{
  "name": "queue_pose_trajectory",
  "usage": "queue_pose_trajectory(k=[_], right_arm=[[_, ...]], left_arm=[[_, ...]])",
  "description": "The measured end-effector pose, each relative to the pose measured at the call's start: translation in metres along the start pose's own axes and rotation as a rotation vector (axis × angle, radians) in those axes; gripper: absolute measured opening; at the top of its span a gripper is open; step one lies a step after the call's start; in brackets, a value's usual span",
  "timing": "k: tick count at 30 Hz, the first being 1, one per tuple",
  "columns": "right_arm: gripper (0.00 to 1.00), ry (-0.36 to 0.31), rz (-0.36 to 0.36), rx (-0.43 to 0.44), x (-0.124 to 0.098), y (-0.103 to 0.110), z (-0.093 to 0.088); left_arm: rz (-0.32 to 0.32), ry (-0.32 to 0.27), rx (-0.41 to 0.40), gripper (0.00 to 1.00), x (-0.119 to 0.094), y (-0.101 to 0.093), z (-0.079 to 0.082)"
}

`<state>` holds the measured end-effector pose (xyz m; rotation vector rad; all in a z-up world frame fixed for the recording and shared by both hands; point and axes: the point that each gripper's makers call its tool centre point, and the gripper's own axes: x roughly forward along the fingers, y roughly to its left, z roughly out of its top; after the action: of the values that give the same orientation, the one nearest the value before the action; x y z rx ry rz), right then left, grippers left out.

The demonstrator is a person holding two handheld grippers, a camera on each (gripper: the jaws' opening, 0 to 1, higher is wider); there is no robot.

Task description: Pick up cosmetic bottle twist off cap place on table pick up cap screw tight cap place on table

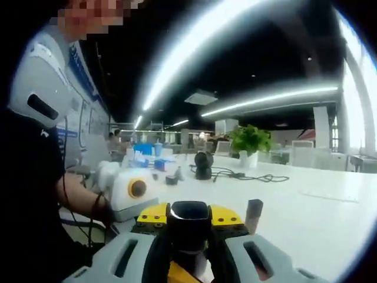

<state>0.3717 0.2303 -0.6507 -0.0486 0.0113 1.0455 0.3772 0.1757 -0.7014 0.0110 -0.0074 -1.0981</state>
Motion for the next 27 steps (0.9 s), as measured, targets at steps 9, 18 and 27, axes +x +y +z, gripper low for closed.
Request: queue_pose_trajectory(k=[9,18,27], right_arm=[[0.17,-0.009,0.097,0.004,-0.001,0.004,0.000],[0.17,-0.002,0.214,-0.015,0.001,0.010,0.001],[0.17,-0.023,0.288,0.010,0.000,0.013,0.001]], left_arm=[[-0.008,-0.002,0.010,0.15,0.000,-0.002,0.000],[-0.008,-0.001,0.004,0.15,0.000,-0.002,0.000],[-0.008,-0.001,0.005,0.15,-0.001,-0.002,0.000]])
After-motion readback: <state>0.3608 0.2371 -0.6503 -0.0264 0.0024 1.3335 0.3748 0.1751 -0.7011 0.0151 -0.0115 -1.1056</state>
